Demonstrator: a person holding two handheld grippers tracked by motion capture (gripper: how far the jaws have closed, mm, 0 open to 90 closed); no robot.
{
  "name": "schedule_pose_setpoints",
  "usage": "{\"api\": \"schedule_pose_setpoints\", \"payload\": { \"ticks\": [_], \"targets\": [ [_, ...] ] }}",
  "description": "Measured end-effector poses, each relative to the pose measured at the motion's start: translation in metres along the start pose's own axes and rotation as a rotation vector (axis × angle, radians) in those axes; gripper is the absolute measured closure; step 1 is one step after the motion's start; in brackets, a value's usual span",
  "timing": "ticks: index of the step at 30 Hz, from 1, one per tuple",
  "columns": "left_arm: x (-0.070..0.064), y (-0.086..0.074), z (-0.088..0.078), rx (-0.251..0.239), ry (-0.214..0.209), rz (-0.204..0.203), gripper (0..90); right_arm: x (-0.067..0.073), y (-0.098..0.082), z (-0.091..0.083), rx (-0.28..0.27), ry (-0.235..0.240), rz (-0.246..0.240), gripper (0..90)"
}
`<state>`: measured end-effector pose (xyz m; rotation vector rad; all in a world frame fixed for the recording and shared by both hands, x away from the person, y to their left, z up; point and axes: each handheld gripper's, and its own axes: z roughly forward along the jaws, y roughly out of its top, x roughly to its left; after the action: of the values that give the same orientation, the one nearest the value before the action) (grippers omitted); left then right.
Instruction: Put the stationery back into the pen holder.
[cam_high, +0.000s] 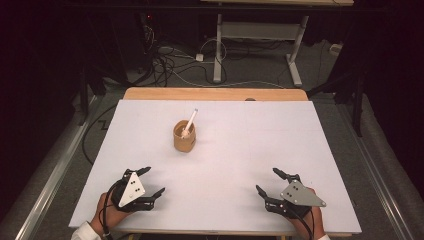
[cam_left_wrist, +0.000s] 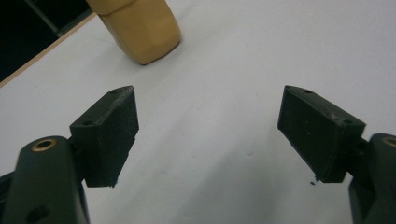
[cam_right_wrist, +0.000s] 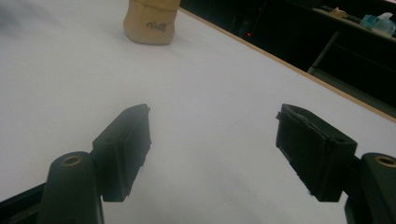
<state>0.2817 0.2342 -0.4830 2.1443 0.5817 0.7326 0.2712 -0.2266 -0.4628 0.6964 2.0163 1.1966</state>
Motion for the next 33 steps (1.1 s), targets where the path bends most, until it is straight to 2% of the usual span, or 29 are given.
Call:
{"api": "schedule_pose_setpoints", "payload": {
  "ticks": [33],
  "targets": [
    [0.0015, 0.0001, 0.0074, 0.023, -0.013, 0.006, 19.4, -0.0058, -0.0029, 0.0016, 0.002, -0.001, 0.012, 26.4]
  ]
}}
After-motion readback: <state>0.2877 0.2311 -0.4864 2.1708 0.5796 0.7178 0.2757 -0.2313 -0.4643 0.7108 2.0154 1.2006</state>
